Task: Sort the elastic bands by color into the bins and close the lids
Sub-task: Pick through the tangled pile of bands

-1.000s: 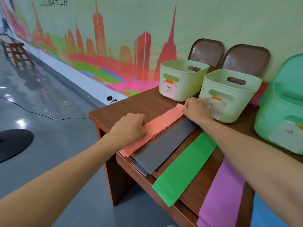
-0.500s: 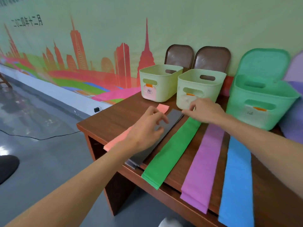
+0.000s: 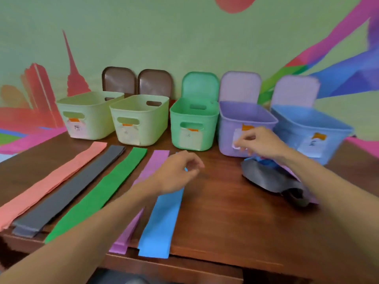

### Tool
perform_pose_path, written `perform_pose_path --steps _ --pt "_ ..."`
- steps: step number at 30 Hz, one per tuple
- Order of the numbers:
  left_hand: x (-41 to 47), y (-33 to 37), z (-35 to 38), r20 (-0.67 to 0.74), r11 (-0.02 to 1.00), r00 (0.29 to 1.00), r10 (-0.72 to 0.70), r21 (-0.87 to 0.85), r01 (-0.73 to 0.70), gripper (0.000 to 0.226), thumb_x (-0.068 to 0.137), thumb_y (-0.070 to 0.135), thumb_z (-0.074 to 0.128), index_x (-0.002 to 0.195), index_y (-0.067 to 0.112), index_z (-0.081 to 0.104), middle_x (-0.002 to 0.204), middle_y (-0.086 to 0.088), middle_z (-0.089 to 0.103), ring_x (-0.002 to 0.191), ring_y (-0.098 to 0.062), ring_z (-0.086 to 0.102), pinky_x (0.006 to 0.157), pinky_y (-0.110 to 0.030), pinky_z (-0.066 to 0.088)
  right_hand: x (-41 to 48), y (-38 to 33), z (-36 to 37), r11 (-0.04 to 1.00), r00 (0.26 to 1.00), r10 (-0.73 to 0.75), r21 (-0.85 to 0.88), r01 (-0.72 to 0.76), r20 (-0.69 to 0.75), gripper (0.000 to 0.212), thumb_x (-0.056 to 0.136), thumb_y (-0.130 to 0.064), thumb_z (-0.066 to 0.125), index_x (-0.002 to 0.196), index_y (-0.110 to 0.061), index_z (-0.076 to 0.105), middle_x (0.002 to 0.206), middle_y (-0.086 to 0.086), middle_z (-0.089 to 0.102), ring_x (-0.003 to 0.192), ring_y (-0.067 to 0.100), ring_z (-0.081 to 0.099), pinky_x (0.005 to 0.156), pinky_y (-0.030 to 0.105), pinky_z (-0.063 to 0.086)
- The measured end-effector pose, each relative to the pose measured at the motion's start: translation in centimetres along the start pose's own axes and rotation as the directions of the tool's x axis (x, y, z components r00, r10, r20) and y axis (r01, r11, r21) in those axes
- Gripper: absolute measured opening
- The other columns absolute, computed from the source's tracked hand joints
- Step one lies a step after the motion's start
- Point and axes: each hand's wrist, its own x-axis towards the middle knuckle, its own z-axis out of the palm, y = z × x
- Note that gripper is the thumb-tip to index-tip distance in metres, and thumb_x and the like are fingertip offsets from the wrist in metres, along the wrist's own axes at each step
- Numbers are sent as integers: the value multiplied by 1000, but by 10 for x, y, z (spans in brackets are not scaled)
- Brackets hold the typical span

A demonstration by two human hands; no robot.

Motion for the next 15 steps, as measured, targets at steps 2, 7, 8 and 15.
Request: perform_pose_path --steps 2,7,8,15 --pt "13 14 25 48 999 999 8 -34 -6 17 86 7 59 95 18 67 94 -3 64 87 -15 59 77 -18 43 -10 25 -16 981 992 93 176 -78 -81 18 84 -20 67 69 -10 70 64 9 66 48 13 52 50 23 46" --pt "44 35 78 105 992 994 -41 -112 53 16 88 13 57 94 27 62 97 1 66 82 -9 57 82 -21 44 -32 76 -32 967 956 156 234 -97 -249 18 87 -24 66 69 -21 69 64 -1 67 43 -4 51 55 18 40" --pt "50 36 87 88 986 994 -61 -150 74 15 89 14 57 94 27 63 97 3 66 83 -9 57 83 -21 44 -33 84 -34 962 943 168 256 -94 -286 18 87 -25 67 69 -22 69 64 -3 67 44 -5 51 56 19 40" --pt "80 45 133 -86 867 959 -270 -456 203 10 93 28 53 94 26 63 89 6 62 85 -12 57 80 -24 44 -35 128 -34 932 919 227 347 -108 -324 19 86 -35 66 75 -20 73 69 -7 67 61 1 55 68 23 44"
